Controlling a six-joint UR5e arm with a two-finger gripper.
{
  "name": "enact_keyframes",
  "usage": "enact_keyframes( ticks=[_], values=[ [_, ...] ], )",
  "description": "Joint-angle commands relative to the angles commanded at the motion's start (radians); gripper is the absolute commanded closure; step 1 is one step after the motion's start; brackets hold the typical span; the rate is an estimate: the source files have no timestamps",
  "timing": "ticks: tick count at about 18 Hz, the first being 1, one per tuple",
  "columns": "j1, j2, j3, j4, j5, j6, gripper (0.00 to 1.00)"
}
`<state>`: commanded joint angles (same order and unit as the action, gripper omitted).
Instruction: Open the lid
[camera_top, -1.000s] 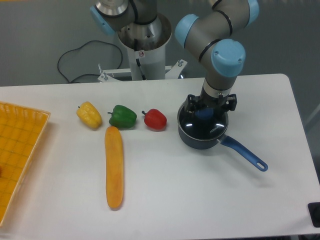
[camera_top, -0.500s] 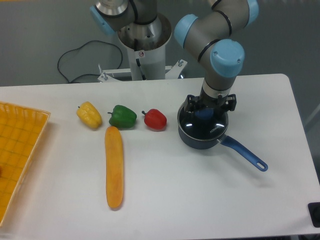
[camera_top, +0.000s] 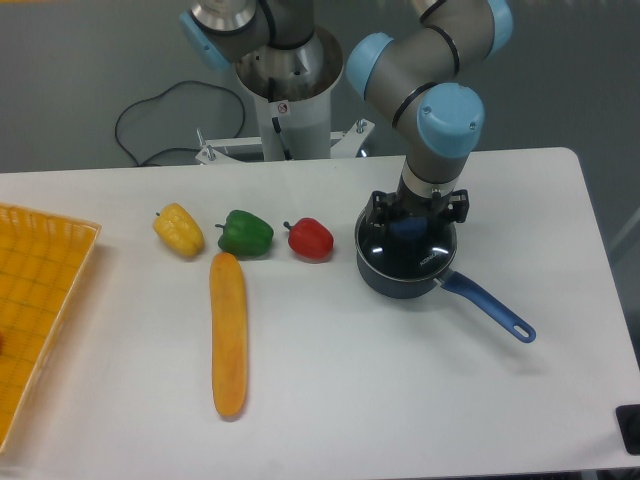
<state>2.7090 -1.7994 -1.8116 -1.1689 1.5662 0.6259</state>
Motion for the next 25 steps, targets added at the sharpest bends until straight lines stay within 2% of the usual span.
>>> enact_keyframes(
  ticks=[20,25],
  values=[
    [0.009,0.000,-0.003,0.000,0.000,-0.026,0.04],
    [0.006,-0.002,-0.002,-0.002,0.002,-0.020,0.07]
  ],
)
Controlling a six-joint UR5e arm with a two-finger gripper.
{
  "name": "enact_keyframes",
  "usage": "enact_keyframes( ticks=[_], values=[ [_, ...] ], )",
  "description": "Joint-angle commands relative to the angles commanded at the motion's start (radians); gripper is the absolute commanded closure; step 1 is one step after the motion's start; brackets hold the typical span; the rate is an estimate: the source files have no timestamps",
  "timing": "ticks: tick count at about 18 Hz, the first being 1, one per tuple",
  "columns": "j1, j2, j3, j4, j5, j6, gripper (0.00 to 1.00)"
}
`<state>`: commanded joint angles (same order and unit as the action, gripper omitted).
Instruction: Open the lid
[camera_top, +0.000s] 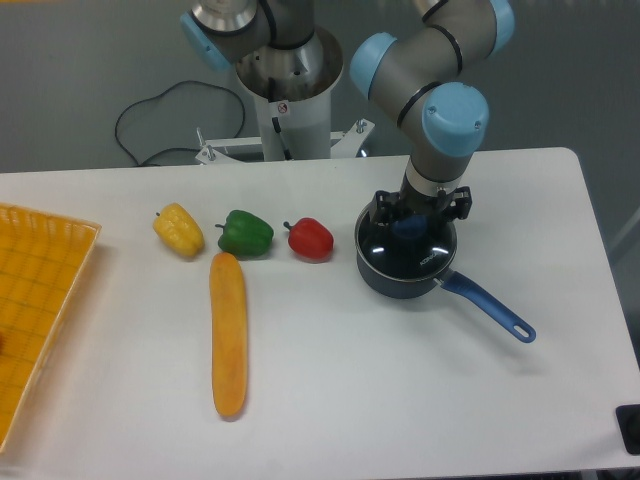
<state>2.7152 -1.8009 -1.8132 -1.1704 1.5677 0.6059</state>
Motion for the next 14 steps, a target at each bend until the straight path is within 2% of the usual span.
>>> enact_keyframes(
  ticks=[8,14],
  values=[
    [-0.003,-0.003,0.005,-0.003,0.002,0.002,0.15],
    [-0.011,-0.005,0.005,-0.008,0.002,0.000,0.30]
  ],
)
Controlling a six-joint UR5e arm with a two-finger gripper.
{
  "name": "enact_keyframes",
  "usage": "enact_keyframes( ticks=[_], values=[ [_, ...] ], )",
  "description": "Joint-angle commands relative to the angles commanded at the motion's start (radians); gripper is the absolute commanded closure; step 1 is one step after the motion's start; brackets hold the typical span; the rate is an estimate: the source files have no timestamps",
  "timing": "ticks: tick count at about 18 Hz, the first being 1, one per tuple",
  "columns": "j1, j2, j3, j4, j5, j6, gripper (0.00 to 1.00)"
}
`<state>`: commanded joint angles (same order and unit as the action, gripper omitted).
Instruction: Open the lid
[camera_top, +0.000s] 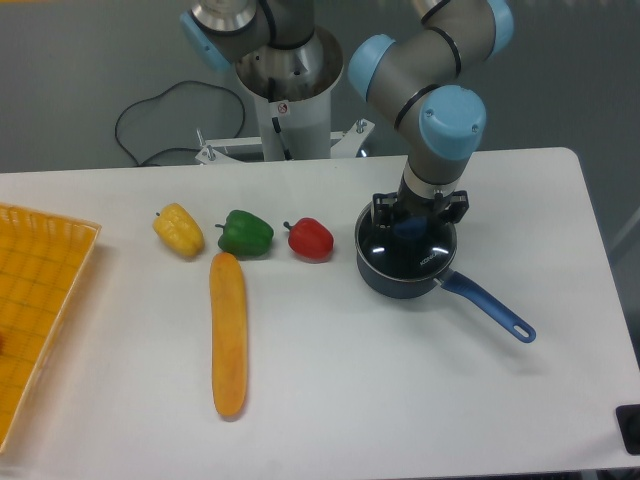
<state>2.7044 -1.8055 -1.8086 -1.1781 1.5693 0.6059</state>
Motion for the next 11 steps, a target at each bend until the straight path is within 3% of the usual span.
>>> enact_keyframes(
  ticks=[11],
  values=[
    [0.000,0.002,0.000,-0.003,0.000,0.000,0.37]
  ],
)
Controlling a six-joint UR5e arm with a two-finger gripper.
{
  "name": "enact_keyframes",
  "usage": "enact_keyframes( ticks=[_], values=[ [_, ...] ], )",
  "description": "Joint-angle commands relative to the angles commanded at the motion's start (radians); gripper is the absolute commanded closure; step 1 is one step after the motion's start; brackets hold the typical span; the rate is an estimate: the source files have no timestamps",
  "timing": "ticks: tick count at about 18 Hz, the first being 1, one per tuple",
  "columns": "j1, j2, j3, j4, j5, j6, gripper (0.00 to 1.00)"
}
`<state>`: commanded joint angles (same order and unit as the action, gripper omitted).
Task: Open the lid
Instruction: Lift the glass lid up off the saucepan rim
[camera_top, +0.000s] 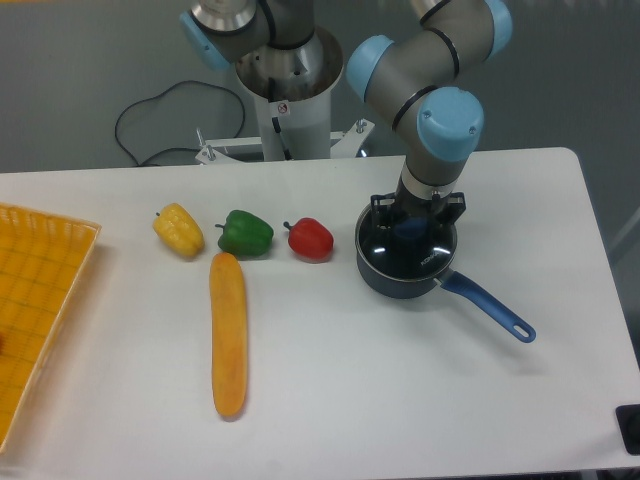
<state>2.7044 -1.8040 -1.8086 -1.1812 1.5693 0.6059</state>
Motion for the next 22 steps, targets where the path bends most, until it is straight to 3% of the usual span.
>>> enact_keyframes(
  ticks=[5,13,22],
  values=[
    [-0.002,0.002,0.023,-0.005,0.000,0.002,0.37],
    [-0.103,-0.021,0.127,-0.017,0.006,-0.005,0.37],
    [-0.153,-0.037,0.182,-0.002,0.000,0.006,0.37]
  ],
)
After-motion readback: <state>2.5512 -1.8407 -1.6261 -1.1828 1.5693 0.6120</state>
